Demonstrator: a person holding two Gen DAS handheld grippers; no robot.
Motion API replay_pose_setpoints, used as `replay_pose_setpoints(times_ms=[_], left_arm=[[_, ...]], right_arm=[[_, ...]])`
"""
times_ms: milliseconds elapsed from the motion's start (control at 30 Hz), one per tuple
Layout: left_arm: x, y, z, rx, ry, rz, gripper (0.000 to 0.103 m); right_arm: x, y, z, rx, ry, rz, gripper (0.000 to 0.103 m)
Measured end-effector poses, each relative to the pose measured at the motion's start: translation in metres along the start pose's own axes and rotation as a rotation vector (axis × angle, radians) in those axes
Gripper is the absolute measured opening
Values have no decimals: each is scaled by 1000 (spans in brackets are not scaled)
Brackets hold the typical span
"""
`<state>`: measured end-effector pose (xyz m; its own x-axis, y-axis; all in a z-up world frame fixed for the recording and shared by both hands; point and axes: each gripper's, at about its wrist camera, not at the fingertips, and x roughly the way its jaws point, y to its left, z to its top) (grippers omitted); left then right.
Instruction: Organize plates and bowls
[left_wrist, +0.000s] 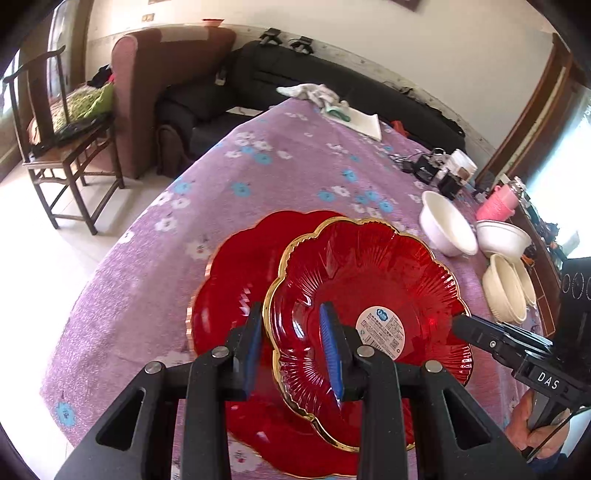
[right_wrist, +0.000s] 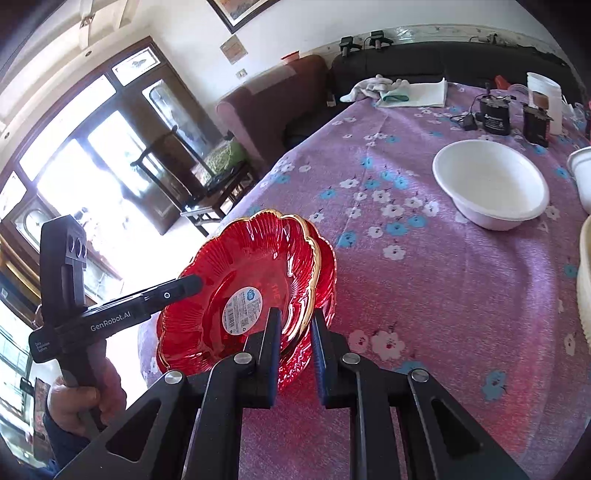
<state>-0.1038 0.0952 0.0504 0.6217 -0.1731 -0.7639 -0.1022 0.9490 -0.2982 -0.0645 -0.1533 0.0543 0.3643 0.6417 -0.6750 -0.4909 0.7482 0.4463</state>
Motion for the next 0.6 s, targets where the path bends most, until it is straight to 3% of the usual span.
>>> replay_pose_setpoints(times_ms=[167,400,600], left_arm=[[4,4,-1,13,8,42,28],[12,2,-4,41,21,81,36],[13,-4,-1,59,40,78,56]], right_arm=[[18,3,-1,-11,37,-15,18],[29,9,1,-46,65,-44,19],[35,19,5,-91,98,-109,20]])
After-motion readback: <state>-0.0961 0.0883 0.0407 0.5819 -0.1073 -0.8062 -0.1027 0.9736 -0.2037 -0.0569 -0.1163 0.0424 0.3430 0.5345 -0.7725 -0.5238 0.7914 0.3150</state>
